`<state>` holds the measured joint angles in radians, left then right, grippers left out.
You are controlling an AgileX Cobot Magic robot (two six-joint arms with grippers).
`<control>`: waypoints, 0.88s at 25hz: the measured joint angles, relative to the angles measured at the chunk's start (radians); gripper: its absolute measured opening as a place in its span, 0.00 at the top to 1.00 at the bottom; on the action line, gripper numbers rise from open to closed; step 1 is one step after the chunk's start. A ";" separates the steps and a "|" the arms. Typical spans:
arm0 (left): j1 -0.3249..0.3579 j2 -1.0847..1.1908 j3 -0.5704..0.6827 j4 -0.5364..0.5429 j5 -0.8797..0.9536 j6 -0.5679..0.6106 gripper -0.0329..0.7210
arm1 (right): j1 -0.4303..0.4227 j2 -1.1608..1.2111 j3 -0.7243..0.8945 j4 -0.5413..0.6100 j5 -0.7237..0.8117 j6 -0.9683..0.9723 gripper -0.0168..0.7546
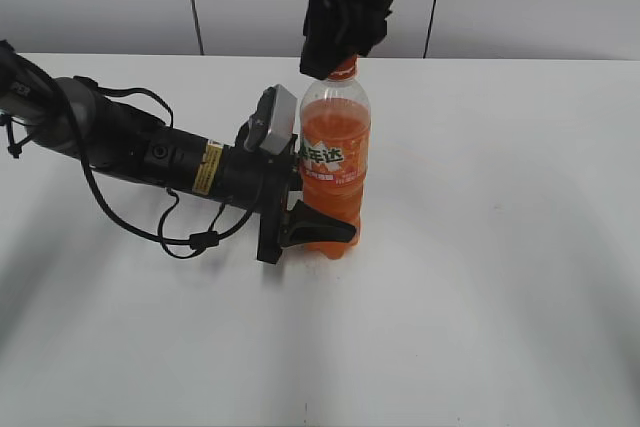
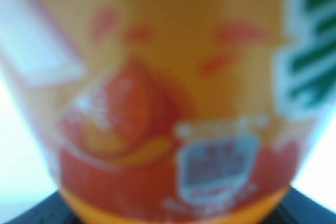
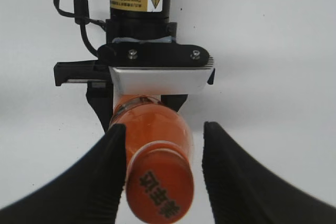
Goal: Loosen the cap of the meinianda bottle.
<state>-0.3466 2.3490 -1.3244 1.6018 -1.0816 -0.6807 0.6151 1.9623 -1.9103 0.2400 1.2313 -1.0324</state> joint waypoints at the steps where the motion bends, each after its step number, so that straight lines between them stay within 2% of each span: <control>1: 0.000 0.000 0.000 0.000 0.000 0.000 0.42 | 0.000 0.000 -0.011 0.001 0.000 0.005 0.51; 15: 0.000 0.000 0.000 0.000 0.001 0.000 0.42 | 0.000 -0.014 -0.042 0.055 0.000 0.166 0.51; 22: 0.000 0.000 0.000 0.000 0.005 -0.001 0.42 | 0.000 -0.039 -0.112 0.037 0.000 0.513 0.51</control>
<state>-0.3466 2.3490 -1.3244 1.6018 -1.0764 -0.6816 0.6151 1.9238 -2.0219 0.2772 1.2309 -0.5191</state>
